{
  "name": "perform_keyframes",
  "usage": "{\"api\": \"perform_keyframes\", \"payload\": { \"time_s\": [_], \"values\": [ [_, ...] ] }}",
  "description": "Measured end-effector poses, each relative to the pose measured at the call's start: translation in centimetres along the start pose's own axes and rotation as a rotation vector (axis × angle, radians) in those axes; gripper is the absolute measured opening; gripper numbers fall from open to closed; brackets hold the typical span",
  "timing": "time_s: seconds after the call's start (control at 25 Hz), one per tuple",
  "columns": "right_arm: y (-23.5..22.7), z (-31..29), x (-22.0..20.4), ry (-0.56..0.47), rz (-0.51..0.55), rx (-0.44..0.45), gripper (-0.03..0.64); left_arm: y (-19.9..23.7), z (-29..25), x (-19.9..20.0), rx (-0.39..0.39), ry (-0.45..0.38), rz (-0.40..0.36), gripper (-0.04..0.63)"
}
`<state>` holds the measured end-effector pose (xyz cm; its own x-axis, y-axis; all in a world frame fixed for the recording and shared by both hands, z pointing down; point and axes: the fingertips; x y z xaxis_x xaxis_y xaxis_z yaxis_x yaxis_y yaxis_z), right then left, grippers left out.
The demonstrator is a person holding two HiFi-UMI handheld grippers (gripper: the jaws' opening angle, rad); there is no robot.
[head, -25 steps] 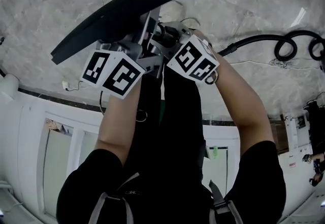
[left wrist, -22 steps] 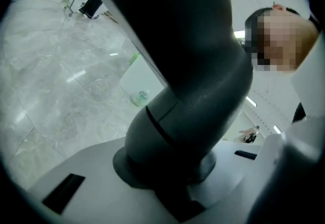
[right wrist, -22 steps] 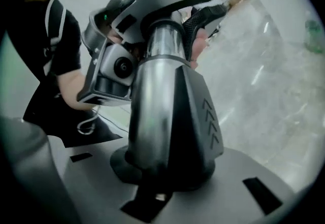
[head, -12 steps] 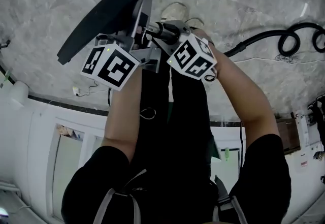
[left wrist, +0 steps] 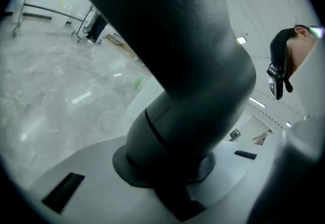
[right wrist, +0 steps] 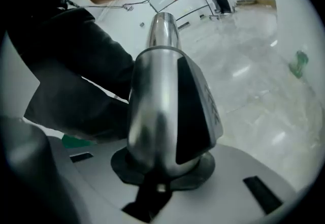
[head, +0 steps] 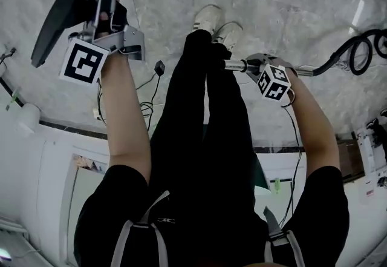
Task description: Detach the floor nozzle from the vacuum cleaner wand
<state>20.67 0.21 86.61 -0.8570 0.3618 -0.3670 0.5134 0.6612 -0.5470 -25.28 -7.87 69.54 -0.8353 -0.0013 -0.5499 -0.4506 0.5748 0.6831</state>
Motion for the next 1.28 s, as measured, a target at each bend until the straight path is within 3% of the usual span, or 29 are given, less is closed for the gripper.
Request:
{"api": "perform_keyframes", "payload": {
  "time_s": [0.08, 0.24, 0.36, 0.48, 0.64, 0.92, 1.12, 1.28],
  "values": [
    [-3.2, 2.3, 0.9, -0.013, 0.022, -0.103, 0.086, -1.4, -0.1, -2.6, -0.011, 0.058, -0.003, 0.071],
    [-9.3, 9.6, 5.6, -0.176, -0.089, -0.285, 0.086, -7.4, -0.7, -5.9, -0.133, 0.142, -0.125, 0.071],
    [-10.9, 13.7, 9.2, -0.283, -0.131, -0.362, 0.086, -10.6, -0.8, -6.3, -0.179, 0.152, -0.117, 0.071],
    [-10.5, 14.2, 11.6, -0.302, -0.109, -0.385, 0.086, -12.3, -0.6, -5.6, -0.212, 0.138, -0.091, 0.071],
    [-8.6, 12.9, 11.3, -0.279, -0.071, -0.389, 0.086, -14.2, 0.1, -6.0, -0.236, 0.132, -0.104, 0.071],
    [-7.4, 11.2, 10.9, -0.276, -0.073, -0.377, 0.086, -13.4, 0.2, -7.9, -0.23, 0.169, -0.112, 0.071],
    [-7.0, 10.8, 10.5, -0.265, -0.056, -0.383, 0.086, -13.2, 1.0, -9.3, -0.22, 0.177, -0.064, 0.071],
    [-7.0, 10.9, 10.8, -0.266, -0.056, -0.385, 0.086, -13.9, 1.3, -8.9, -0.238, 0.178, -0.083, 0.071]
  ]
}}
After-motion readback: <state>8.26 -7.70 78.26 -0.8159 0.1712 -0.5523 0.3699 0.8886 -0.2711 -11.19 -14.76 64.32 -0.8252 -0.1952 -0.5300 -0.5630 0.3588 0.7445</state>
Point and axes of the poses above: the fingertips, and each gripper's own axes: z backward along the fingers, y to its left, x out of its top, and after that the axes turned 2 degrees about z, right-handed
